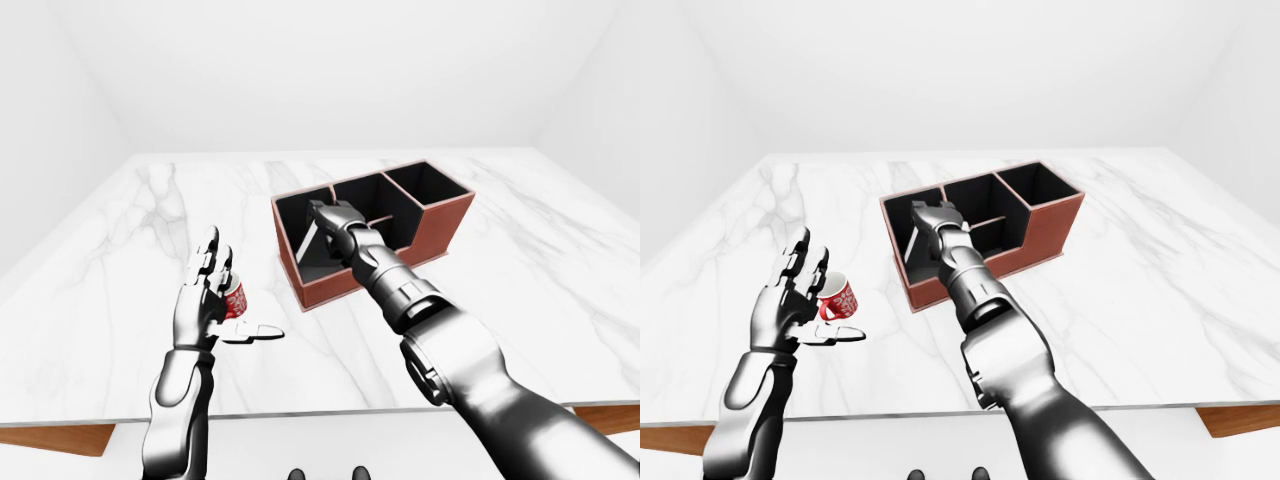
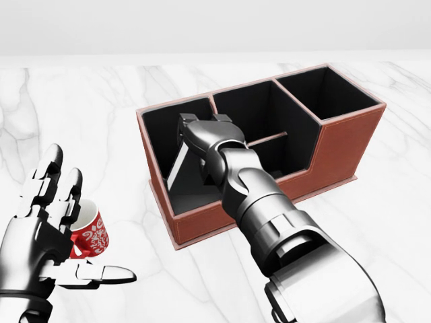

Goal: Pick up the book and place it in the left compartment of the caddy.

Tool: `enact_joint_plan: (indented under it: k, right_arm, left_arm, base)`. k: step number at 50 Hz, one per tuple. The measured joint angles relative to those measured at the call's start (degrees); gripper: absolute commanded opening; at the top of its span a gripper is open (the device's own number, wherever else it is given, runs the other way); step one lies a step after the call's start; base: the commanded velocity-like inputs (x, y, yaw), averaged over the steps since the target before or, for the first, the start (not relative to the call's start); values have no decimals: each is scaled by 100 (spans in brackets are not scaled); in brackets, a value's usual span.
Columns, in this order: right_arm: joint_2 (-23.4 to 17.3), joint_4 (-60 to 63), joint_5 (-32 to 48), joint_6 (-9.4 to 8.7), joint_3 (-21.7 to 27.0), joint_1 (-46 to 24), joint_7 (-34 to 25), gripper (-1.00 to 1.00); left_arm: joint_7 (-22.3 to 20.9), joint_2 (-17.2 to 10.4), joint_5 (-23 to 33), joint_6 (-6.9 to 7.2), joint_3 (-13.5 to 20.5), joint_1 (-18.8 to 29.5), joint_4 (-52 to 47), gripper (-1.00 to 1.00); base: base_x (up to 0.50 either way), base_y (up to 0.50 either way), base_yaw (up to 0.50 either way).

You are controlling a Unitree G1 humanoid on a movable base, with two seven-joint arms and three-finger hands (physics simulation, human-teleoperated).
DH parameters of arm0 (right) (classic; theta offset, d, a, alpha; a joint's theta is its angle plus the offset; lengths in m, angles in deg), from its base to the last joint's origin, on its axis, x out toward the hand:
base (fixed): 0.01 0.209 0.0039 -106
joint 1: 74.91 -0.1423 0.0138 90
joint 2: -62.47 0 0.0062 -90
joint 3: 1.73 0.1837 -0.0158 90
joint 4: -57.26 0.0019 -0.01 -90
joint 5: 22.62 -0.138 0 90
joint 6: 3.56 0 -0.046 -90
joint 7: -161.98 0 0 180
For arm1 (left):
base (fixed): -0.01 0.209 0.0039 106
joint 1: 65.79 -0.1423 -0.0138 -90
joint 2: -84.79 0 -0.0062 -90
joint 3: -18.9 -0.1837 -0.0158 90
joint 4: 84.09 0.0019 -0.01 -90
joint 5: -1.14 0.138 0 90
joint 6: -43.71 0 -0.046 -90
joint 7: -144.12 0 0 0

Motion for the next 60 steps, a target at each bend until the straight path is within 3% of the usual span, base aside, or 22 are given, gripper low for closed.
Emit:
enact_joint_plan:
  k: [38, 44, 51, 55, 57, 59, 60]
  right_arm:
    - [52, -180, 296, 0, 27, 116, 121, -100]
    - [47, -177, 388, 0, 26, 122, 123, -73]
    - [44, -139, 461, 0, 39, 115, 140, -12]
    - [42, -109, 494, 0, 40, 101, 154, 8]
    - [42, -99, 509, 0, 40, 97, 156, 33]
    - [41, -89, 521, 0, 40, 93, 159, 39]
    - [40, -84, 527, 0, 39, 90, 161, 63]
  left_arm:
    - [-89, 83, 21, 0, 7, -279, -463, 100]
    - [-90, 84, 28, 0, 9, -264, -445, 100]
    - [-85, 81, 36, 0, 6, -232, -403, 100]
    - [-80, 77, 39, 0, 4, -209, -371, 100]
    - [-78, 75, 40, 0, 3, -199, -358, 100]
    - [-75, 73, 40, 0, 2, -192, -347, 100]
    - [-74, 72, 40, 0, 1, -188, -343, 100]
  base:
    - [0, 0, 0]
    - [0, 0, 0]
    - [0, 0, 0]
    - [0, 0, 0]
    - [0, 0, 0]
    - [0, 0, 0]
    - [0, 0, 0]
